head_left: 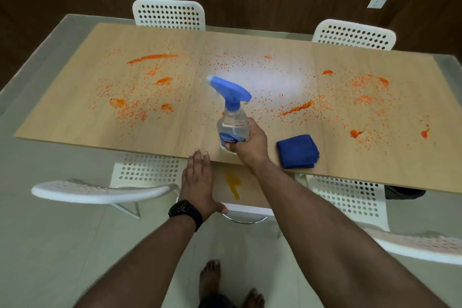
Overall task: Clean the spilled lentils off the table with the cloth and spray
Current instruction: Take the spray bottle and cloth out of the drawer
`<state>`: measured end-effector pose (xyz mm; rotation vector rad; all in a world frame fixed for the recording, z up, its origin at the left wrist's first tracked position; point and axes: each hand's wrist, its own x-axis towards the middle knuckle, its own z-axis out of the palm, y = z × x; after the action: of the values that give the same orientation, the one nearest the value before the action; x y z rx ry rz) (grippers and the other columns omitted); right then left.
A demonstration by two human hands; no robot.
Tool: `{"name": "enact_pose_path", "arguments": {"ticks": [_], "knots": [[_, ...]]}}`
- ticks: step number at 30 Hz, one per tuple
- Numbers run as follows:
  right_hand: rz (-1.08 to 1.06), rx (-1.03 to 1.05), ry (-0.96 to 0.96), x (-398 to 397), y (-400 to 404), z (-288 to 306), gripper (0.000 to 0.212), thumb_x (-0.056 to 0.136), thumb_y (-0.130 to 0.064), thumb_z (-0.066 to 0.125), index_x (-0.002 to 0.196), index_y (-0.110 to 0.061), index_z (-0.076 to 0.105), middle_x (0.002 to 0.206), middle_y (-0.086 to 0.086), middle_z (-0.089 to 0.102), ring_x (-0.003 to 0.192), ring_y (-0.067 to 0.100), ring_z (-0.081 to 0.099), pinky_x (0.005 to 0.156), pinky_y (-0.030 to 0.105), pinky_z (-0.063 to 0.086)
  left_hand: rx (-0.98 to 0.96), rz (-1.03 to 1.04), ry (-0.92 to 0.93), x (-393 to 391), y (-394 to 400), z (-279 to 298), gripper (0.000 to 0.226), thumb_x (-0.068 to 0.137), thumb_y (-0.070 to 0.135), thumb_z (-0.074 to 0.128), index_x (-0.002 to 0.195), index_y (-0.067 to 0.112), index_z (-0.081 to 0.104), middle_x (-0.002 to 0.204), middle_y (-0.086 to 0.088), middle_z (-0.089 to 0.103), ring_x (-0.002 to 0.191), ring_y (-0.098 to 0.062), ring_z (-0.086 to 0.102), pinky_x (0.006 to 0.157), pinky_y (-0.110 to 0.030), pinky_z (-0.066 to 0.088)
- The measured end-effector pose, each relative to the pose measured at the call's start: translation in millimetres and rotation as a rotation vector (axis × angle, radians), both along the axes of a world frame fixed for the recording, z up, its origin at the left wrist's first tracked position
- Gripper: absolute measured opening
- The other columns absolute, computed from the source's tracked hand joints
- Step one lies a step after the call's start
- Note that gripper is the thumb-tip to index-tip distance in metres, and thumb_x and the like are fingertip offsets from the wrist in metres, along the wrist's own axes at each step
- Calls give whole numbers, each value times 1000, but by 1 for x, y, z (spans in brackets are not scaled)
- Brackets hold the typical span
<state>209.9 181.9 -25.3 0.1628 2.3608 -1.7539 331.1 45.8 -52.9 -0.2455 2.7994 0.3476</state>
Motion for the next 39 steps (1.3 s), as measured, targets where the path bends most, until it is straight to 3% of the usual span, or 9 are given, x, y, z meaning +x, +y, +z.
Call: {"name": "enact_pose_path", "arguments": {"ticks": [8, 11, 14, 17, 22, 27, 33, 36, 39], "knots": [[-75, 134, -21, 32, 24, 6, 83, 68, -14, 97, 138, -25, 54, 128, -13, 65, 114, 3, 61, 93, 19, 53, 2, 21, 35, -2, 0, -7, 139, 68, 67, 85, 163, 14, -1, 172, -12, -2, 159, -32, 1, 128, -44, 12], [-265, 186, -114, 71, 42, 4, 47, 77, -10, 87, 117, -23, 66, 104, -11, 69, 98, 5, 66, 82, 19, 54, -55, 88, 117, 9, 5, -5, 110, 66, 68, 85, 148, 15, 34, 146, -10, 39, 135, -29, 36, 111, -39, 39], [-496, 209, -288, 109, 59, -3, 17, 79, -12, 77, 92, -21, 70, 87, -6, 70, 89, 20, 69, 84, 35, 58, -79, 244, 130, 22, 16, -2, 81, 70, 62, 86, 124, 15, 48, 123, -6, 48, 114, -26, 46, 95, -35, 44], [-739, 36, -544, 127, 70, -10, 15, 70, -20, 70, 82, -12, 73, 84, 6, 74, 84, 29, 70, 70, 35, 55, 156, 608, 81, 32, 28, -3, 87, 74, 41, 92, 134, 5, 41, 135, -17, 43, 122, -37, 49, 99, -44, 50], [-912, -239, -600, 115, 79, -8, 12, 59, -20, 52, 64, -10, 58, 75, 6, 62, 60, 27, 56, 52, 34, 46, 652, 1115, 95, 20, 40, 0, 109, 72, 26, 95, 150, 0, 22, 145, -26, 42, 125, -44, 54, 101, -45, 49], [-1137, -317, -670, 96, 92, -1, 40, 72, -24, 61, 107, -7, 65, 93, 2, 64, 72, 20, 57, 69, 37, 56, 895, 1378, 25, 5, 46, -7, 97, 79, 39, 88, 150, -1, 35, 141, -16, 56, 123, -36, 59, 97, -38, 47], [-1024, -372, -674, 79, 104, 3, 46, 97, -29, 59, 134, -1, 57, 108, 8, 62, 99, 28, 63, 97, 44, 55, 1120, 1482, 88, -15, 37, -9, 62, 85, 38, 81, 134, 8, 58, 121, -8, 61, 106, -30, 59, 105, -43, 52], [-907, -472, -629, 72, 105, 11, 21, 103, -17, 49, 123, -12, 54, 96, 5, 53, 81, 23, 53, 90, 40, 49, 1263, 1504, 100, -32, 29, -11, 46, 87, 25, 79, 127, 8, 61, 110, -6, 61, 101, -25, 61, 100, -39, 55], [-1056, -509, -649, 56, 107, 9, 16, 95, -12, 54, 109, -7, 59, 104, 2, 58, 91, 19, 53, 96, 42, 54, 1369, 1472, 91, -48, 23, -14, 31, 86, 6, 74, 117, 3, 69, 99, -9, 63, 90, -22, 63, 87, -32, 59]]}}
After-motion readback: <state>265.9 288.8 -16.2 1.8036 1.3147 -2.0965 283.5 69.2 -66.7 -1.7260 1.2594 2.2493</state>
